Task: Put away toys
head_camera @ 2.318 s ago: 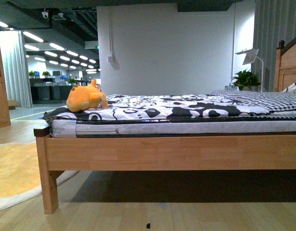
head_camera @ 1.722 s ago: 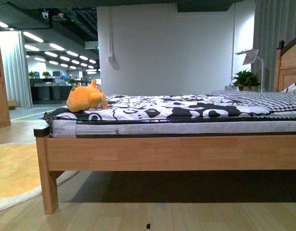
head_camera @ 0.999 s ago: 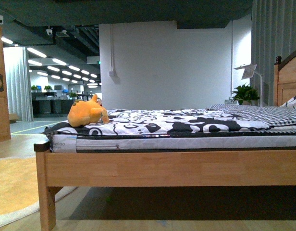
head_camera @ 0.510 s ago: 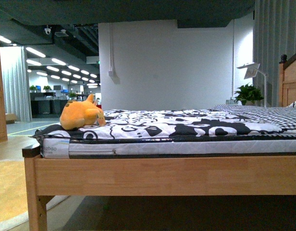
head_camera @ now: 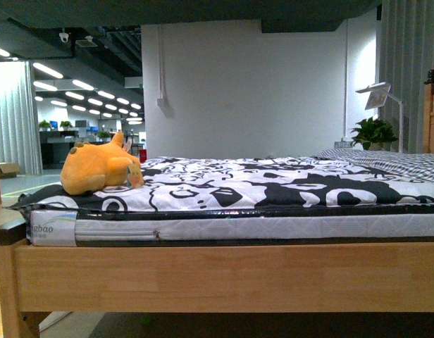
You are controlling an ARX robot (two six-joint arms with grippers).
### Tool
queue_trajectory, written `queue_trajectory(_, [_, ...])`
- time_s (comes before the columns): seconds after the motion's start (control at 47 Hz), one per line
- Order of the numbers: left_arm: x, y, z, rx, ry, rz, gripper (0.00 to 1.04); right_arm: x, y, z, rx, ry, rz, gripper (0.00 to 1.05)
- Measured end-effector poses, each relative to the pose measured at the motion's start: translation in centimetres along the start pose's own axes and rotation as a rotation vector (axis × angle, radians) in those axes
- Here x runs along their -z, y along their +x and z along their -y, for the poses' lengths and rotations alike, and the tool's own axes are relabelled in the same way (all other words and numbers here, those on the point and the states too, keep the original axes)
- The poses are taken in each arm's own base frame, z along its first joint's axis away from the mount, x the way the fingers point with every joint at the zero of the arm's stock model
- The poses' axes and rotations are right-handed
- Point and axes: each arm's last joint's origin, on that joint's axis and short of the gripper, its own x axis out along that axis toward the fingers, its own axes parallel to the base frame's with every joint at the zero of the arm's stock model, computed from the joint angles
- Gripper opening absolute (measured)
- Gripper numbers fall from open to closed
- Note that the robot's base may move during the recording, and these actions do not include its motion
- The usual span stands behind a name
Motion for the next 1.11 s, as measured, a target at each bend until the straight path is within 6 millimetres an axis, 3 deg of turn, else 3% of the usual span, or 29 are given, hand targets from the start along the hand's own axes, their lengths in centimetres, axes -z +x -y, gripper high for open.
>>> queue_trajectory(1.106, [0.0, 0.0, 0.0, 0.0, 0.0, 0.0, 0.98, 0.0, 0.0, 0.0, 0.0, 0.0, 0.0, 0.98])
